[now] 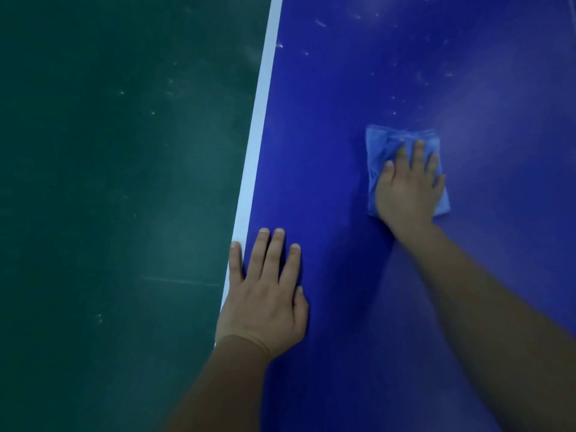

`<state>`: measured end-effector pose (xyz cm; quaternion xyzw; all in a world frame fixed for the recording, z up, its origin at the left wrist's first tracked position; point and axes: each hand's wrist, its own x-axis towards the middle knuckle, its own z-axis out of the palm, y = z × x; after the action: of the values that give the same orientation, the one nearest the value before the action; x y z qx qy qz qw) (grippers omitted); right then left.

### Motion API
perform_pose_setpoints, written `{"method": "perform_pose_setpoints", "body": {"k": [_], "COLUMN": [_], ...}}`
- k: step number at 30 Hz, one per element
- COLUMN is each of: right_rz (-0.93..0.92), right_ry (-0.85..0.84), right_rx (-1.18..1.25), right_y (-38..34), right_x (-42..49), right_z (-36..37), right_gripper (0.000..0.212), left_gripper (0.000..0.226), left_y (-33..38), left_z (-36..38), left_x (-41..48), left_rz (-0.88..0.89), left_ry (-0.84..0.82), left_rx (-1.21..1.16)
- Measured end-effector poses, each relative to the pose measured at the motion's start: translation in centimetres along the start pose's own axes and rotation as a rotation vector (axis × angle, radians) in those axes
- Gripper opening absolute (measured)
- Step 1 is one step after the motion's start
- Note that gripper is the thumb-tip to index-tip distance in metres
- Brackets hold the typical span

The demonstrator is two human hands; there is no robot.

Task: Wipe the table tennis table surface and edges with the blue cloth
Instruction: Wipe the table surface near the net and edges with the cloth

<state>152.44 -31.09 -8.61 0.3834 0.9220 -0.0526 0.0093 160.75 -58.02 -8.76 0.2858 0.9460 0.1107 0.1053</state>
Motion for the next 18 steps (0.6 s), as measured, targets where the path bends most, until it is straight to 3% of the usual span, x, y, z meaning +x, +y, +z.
{"method": "perform_pose_setpoints", "body": {"k": [2, 5, 8, 10, 13, 15, 16, 18], "right_rz": [0.025, -0.479, -0.847, -0.817, -0.362, -0.132, -0.169, -0.583], "right_ry": [0.024, -0.033, -0.118, -0.054, 0.016, -0.004, -0.006, 0.005], "right_rx": [0.023, 0.014, -0.030, -0.078, -0.078, -0.006, -0.009, -0.025], "right_y": [-5.2, -14.2, -15.2, -10.9, -3.0, -2.4, -3.7, -6.7], "right_x": [-1.7, -6.2, -7.1, -5.0, -1.3, -0.7, -1.5, -4.1], "right_z": [0.7, 2.5, 2.4, 2.2, 0.9, 0.6, 0.7, 1.5], "right_gripper": [0.060, 0.063, 0.058, 0.056, 0.057, 0.059, 0.059, 0.056], "left_gripper": [0.063, 0.064, 0.064, 0.063, 0.063, 0.062, 0.063, 0.062], "left_y": [0.0, 0.0, -0.1, -0.1, -0.1, -0.2, -0.2, -0.2], "left_z": [-0.1, -0.2, 0.0, 0.1, 0.2, 0.2, 0.3, 0.2], "left_x": [0.0, 0.1, 0.1, 0.1, 0.0, 0.1, 0.0, 0.0], "left_rz": [-0.002, -0.008, -0.012, -0.003, -0.002, -0.005, -0.004, -0.001], "left_ry": [-0.007, -0.006, 0.004, 0.010, 0.001, 0.002, 0.000, 0.008], "left_rx": [-0.002, -0.025, -0.020, -0.011, -0.010, -0.009, -0.007, -0.009]}}
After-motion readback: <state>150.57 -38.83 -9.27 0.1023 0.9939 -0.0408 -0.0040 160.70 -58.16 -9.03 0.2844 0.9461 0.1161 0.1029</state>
